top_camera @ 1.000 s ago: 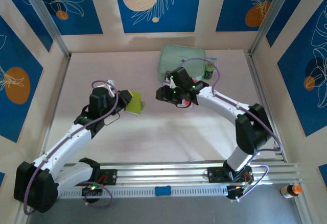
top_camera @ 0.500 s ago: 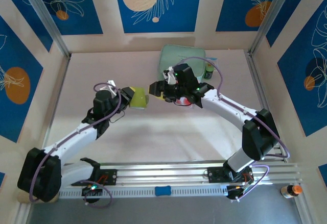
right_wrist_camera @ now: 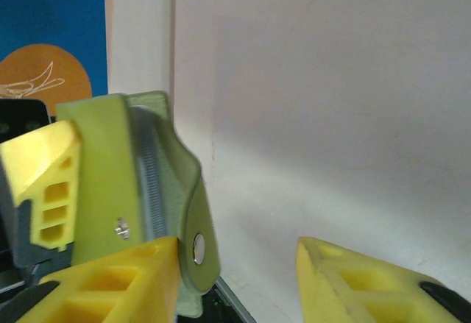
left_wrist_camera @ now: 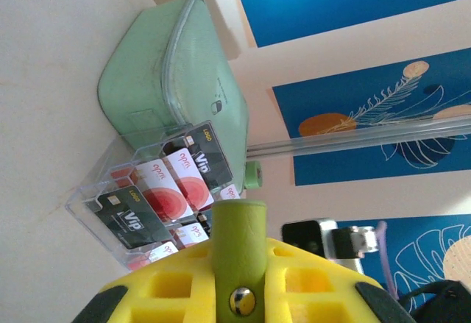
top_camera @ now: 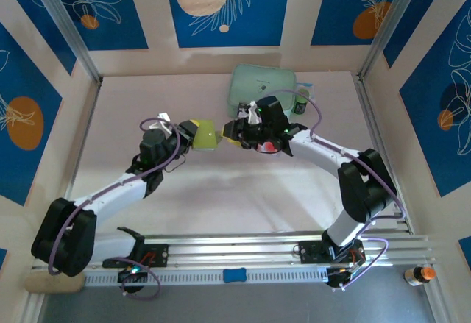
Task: Put the credit cards into the card holder
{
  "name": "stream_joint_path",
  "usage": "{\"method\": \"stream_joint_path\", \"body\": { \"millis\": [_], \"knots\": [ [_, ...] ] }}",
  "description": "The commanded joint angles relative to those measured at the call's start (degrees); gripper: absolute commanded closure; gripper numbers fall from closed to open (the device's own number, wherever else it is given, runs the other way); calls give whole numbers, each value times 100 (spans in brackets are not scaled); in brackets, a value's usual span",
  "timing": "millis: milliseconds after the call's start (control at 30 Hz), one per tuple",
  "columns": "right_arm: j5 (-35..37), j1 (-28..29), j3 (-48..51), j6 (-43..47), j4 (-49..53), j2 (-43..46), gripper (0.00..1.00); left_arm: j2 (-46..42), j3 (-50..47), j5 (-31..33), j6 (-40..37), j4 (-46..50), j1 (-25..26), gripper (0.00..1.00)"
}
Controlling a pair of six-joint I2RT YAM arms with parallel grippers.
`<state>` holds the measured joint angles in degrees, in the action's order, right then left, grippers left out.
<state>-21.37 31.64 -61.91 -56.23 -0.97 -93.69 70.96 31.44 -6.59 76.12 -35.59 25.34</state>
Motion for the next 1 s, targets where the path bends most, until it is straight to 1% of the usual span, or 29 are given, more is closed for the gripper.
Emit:
{"method": "stream_joint_path", "body": {
  "millis": [0,200,433,600,967],
  "knots": [
    [-299,-94,108,-188,-419,-67,57,61,199,105,173,-507,76,100],
    [-504,-141,223,-402,-724,-49,58,136,205,182,302,-757,155,100],
    [-831,-202,567,-990,-1546,16,59,293,204,340,571,-1354,259,100],
    [-955,-235,811,-1376,-2082,138,59,357,205,419,702,-1607,313,100],
    [-878,-298,1101,-1620,-2337,622,59,357,228,474,727,-1683,375,100]
  ]
}}
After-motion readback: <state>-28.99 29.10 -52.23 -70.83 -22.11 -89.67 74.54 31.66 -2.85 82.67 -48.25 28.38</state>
